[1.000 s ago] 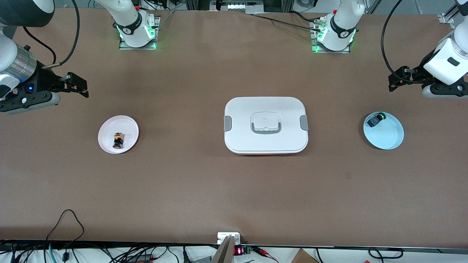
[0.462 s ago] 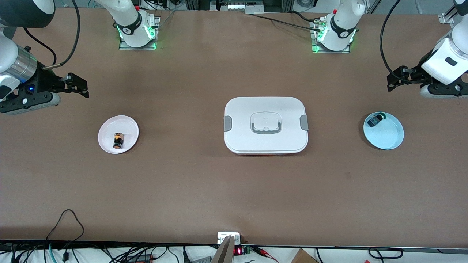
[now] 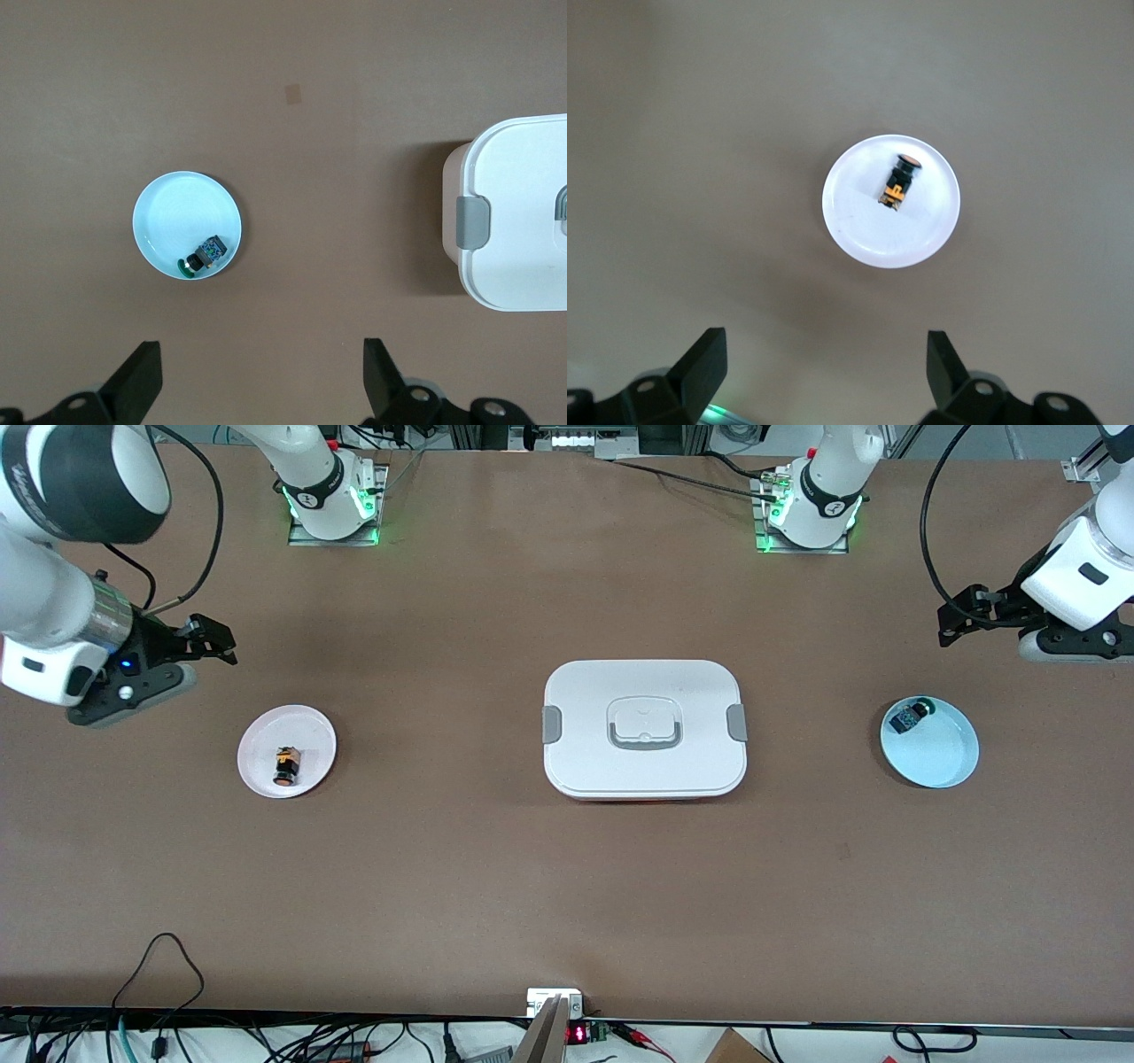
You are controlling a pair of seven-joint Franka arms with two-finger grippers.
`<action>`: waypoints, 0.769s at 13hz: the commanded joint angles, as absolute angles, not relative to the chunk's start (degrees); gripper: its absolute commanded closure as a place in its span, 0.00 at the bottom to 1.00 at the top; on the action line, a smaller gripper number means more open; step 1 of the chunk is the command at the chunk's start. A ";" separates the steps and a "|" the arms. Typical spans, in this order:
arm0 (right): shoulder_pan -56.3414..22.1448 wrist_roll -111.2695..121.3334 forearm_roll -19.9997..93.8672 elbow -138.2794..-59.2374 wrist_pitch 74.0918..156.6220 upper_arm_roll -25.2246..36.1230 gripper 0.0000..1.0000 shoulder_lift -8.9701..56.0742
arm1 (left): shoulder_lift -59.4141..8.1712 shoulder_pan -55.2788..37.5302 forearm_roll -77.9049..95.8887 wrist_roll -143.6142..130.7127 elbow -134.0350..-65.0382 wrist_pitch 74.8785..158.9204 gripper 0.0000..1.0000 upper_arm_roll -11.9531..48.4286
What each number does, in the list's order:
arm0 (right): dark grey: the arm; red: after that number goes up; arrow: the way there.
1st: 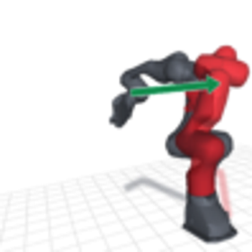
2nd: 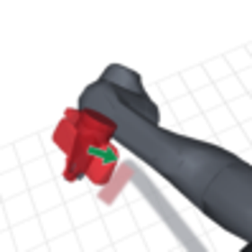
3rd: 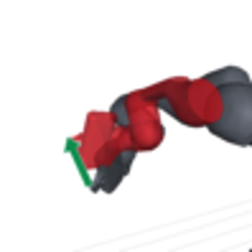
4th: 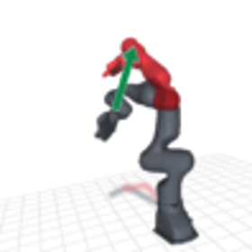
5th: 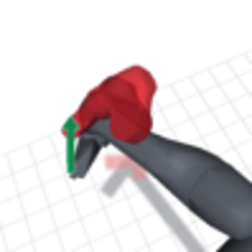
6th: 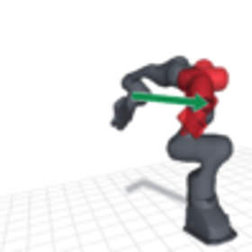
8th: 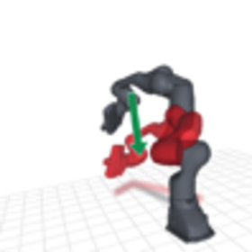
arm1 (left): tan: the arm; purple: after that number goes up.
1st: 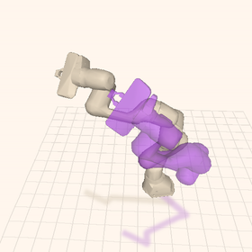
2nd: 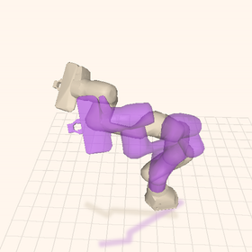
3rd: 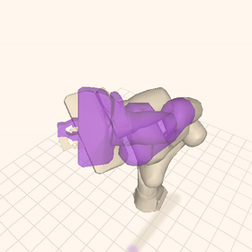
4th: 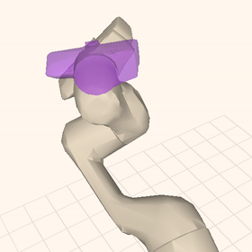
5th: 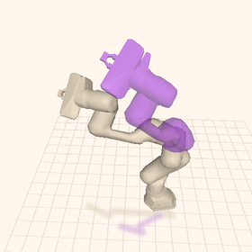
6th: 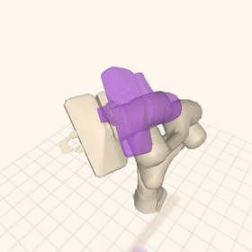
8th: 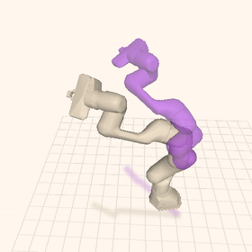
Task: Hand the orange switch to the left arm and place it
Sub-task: 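Move the right gripper down over the orange switch on the white plate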
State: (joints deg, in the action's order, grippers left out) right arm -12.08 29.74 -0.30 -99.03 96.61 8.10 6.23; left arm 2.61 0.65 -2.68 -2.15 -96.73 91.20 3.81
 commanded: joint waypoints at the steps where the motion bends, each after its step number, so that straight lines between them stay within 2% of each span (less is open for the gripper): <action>1: -11.16 41.46 -1.40 -100.98 100.28 8.00 0.00 8.69 | 2.46 0.35 -2.20 -2.72 -95.45 90.00 0.00 3.78; 6: -9.49 65.51 -1.85 -106.15 111.33 8.09 0.00 15.90 | 2.46 0.44 -2.11 -2.72 -95.45 90.00 0.00 3.78; 10: -9.32 77.24 -1.93 -112.49 122.68 8.17 0.00 17.66 | 2.46 0.44 -2.11 -2.64 -95.45 90.00 0.00 3.78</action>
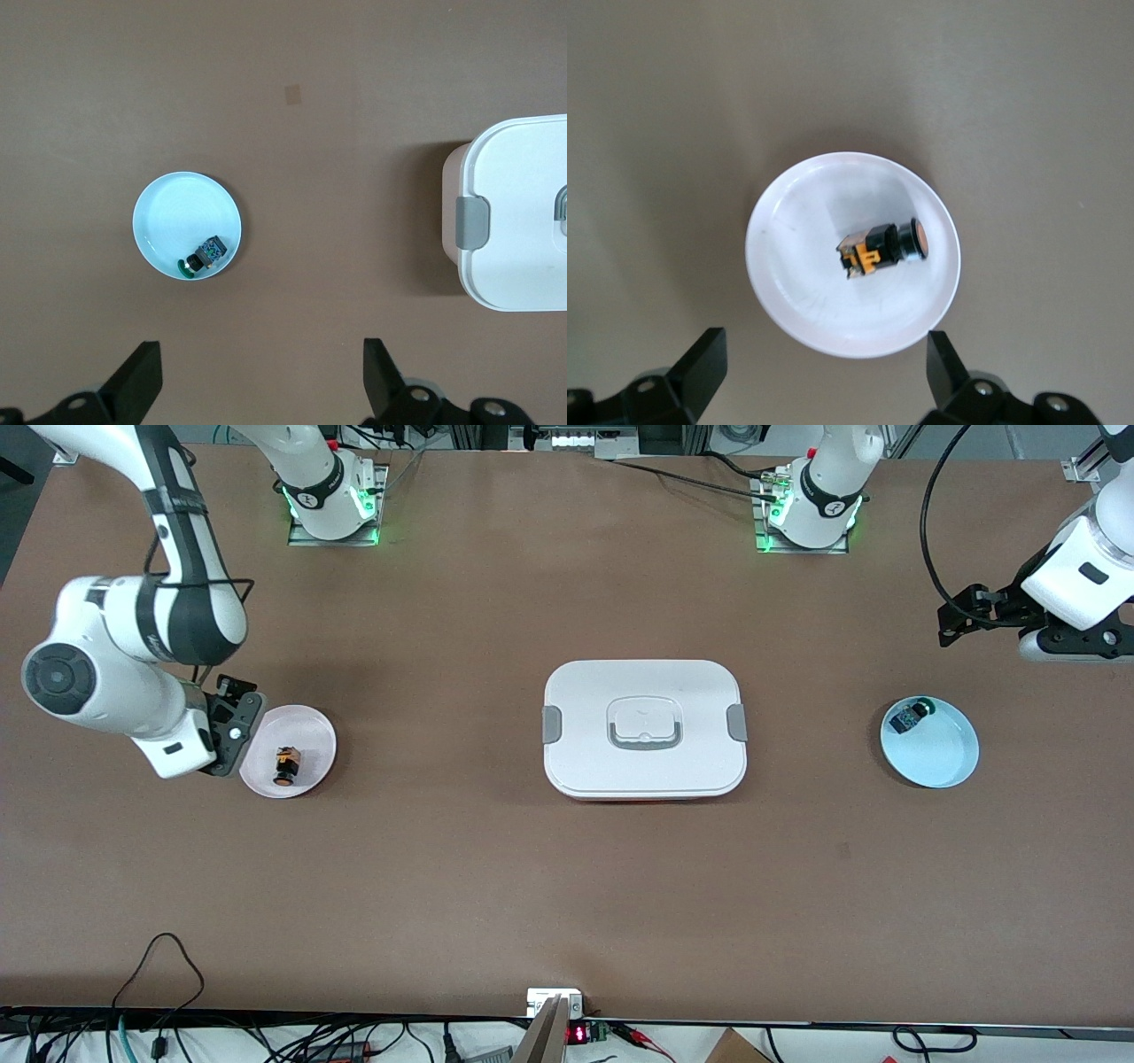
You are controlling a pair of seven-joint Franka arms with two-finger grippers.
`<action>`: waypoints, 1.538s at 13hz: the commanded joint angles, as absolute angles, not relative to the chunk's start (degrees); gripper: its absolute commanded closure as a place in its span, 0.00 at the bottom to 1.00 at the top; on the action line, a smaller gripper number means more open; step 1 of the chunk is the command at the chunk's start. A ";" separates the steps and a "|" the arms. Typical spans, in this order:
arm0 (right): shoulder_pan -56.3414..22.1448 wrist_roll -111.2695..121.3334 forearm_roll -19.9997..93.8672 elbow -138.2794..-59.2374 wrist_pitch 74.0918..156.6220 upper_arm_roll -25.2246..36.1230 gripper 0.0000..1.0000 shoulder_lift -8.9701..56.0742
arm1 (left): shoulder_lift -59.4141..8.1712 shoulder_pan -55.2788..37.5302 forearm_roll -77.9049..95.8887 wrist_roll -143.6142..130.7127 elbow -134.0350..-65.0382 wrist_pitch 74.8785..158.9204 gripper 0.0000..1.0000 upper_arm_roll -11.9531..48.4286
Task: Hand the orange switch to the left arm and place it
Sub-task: 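Lower the right gripper and close it on the orange switch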
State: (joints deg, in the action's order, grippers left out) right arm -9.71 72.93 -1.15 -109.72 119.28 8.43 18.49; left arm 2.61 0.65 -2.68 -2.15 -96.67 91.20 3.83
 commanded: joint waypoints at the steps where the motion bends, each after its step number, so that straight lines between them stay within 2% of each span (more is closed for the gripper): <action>1: -9.32 79.00 -1.93 -113.37 125.48 8.17 0.00 18.71 | 2.46 0.44 -2.11 -2.64 -95.36 90.00 0.00 3.78; 6: -6.60 82.44 -1.76 -121.10 142.54 8.00 0.00 22.32 | 2.46 0.35 -2.11 -2.72 -95.36 90.00 0.00 3.78; 20: -6.77 86.40 -1.32 -121.11 150.03 6.86 0.00 26.01 | 2.46 0.35 -2.11 -2.72 -95.36 90.00 0.00 4.13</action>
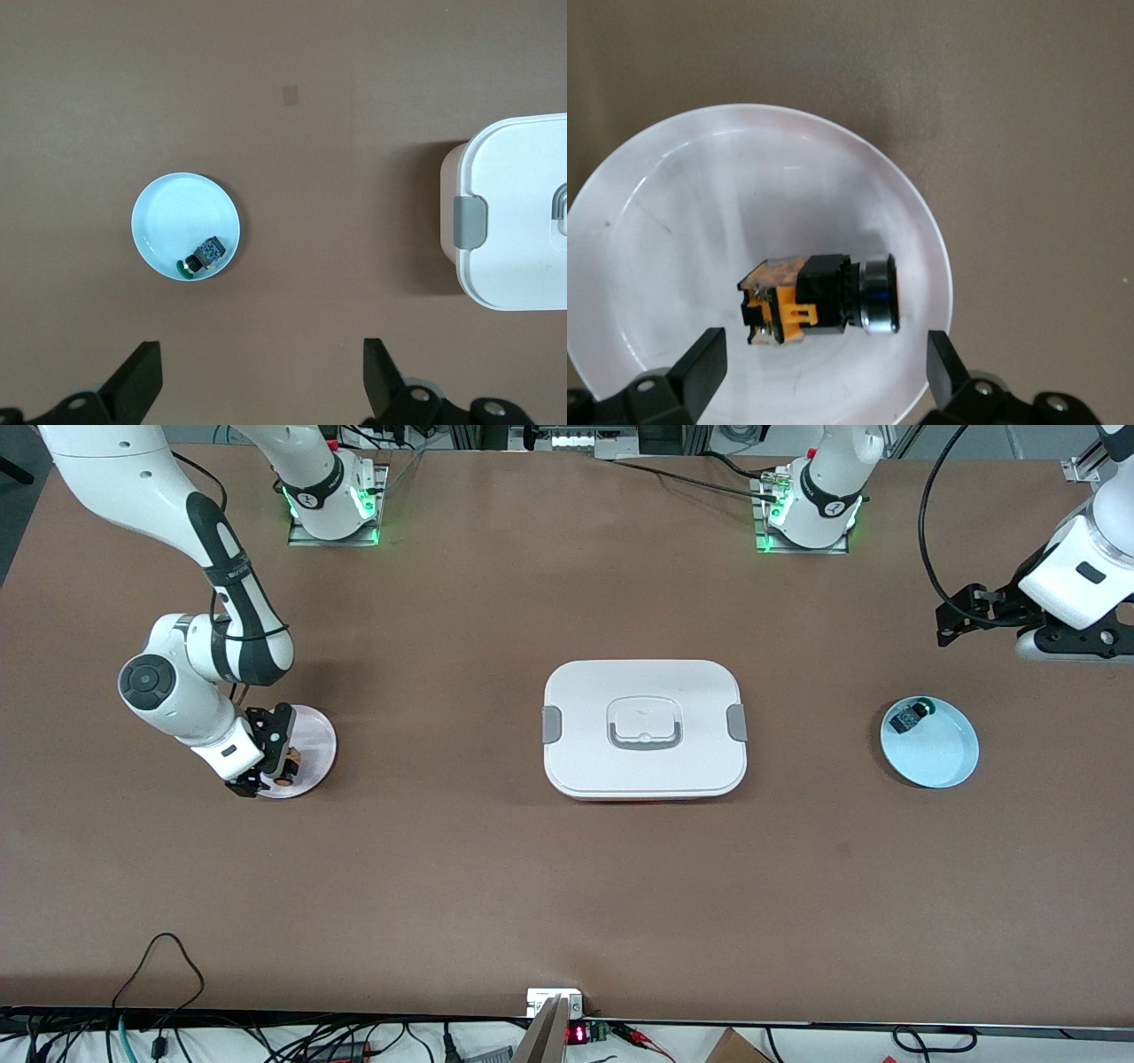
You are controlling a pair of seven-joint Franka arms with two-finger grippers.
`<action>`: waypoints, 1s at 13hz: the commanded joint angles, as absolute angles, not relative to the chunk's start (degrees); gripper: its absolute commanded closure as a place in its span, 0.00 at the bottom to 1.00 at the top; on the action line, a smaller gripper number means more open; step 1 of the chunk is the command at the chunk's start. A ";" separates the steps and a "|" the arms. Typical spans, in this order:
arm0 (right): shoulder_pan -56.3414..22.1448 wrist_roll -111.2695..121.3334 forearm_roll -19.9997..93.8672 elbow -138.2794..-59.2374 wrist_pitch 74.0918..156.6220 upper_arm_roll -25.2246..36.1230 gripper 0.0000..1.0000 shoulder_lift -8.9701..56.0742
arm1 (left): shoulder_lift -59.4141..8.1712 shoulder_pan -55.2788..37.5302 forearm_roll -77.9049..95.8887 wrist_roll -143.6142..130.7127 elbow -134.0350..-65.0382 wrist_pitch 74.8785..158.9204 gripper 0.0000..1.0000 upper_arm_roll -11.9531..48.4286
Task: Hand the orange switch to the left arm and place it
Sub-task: 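Lower the right gripper and close it on the orange switch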
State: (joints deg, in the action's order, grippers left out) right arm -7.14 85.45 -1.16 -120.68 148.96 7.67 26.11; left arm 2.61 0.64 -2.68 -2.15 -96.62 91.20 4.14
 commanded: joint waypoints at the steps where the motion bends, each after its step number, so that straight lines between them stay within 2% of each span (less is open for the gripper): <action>1: -6.77 86.40 -1.14 -121.11 150.03 6.86 0.00 26.02 | 2.55 0.35 -2.11 -2.72 -95.36 90.00 0.00 4.22; 13: -6.68 86.40 -0.79 -121.20 152.31 6.50 0.00 27.42 | 2.46 0.44 -2.11 -2.72 -95.36 90.00 0.00 4.13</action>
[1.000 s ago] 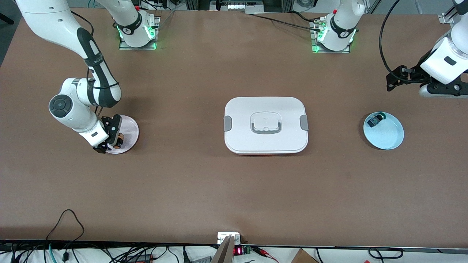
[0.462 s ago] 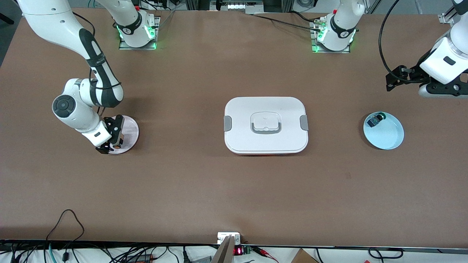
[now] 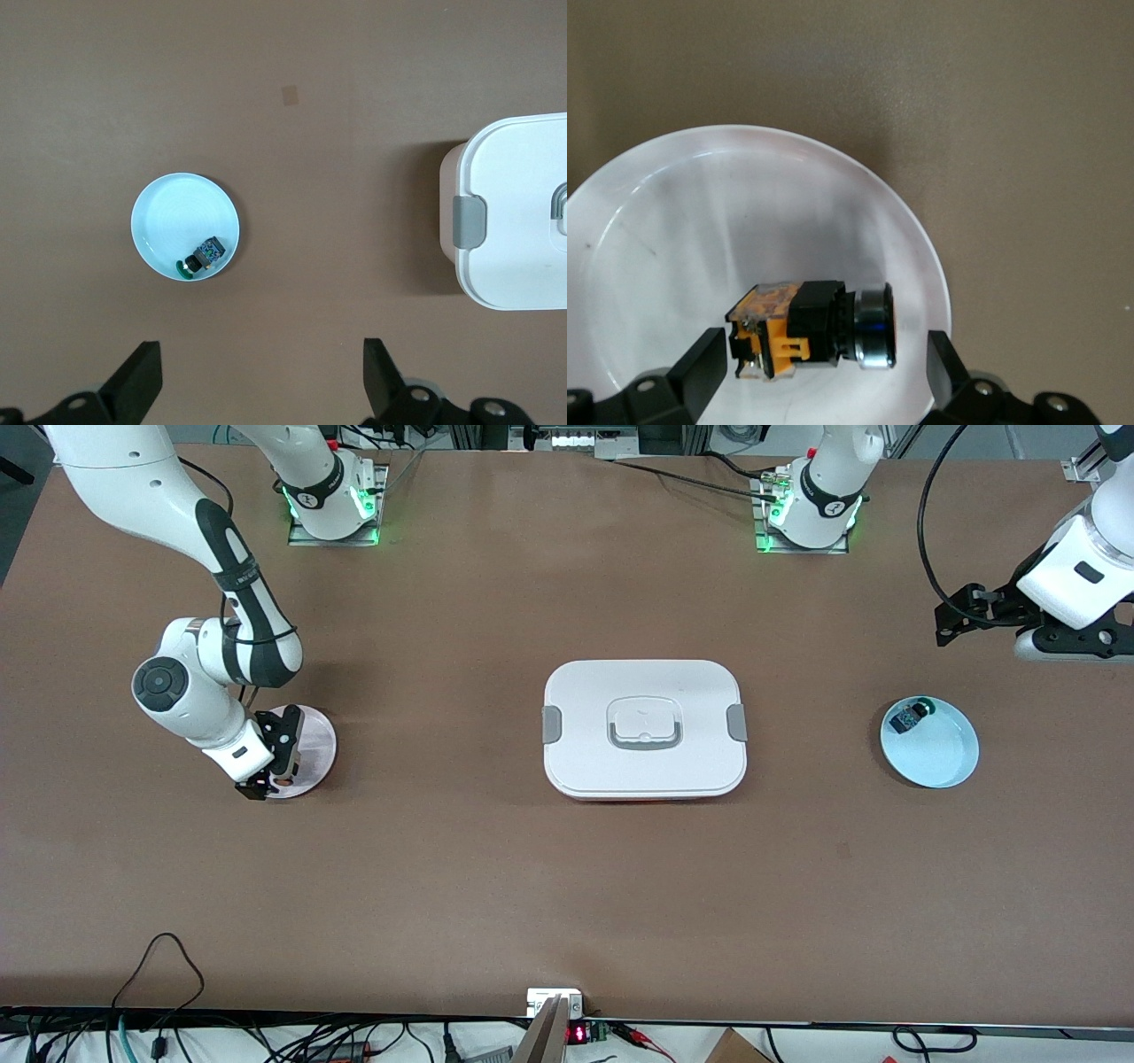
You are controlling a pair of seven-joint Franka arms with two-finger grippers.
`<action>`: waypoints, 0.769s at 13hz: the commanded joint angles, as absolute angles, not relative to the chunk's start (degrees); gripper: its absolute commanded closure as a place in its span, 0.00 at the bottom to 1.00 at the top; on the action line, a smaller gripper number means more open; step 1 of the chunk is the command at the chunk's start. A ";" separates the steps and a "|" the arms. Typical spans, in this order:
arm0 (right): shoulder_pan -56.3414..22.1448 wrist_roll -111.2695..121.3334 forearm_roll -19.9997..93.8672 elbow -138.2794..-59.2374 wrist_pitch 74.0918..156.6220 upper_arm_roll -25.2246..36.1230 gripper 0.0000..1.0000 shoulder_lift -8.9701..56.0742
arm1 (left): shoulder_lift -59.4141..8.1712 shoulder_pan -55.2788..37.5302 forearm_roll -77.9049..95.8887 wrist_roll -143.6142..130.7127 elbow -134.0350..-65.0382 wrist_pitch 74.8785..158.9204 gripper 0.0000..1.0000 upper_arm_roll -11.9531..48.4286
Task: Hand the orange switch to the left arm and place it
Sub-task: 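Lower the right gripper and close it on the orange switch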
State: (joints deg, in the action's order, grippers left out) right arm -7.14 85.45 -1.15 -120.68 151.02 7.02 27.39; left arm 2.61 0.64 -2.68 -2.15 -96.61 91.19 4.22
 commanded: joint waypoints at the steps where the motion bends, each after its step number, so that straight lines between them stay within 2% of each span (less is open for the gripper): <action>1: -6.68 86.40 -0.70 -121.20 152.31 6.50 0.00 27.60 | 2.46 0.44 -2.11 -2.72 -95.36 90.00 0.00 4.13; 10: -6.59 86.22 -0.18 -121.20 152.75 5.71 0.00 28.04 | 2.46 0.44 -2.20 -2.81 -95.36 90.00 0.00 4.57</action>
State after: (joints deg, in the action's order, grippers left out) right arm -7.12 85.45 -1.02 -120.70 151.58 6.46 28.09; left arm 2.61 0.64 -2.68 -2.15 -96.61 91.19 4.48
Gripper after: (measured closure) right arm 0.000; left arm 0.000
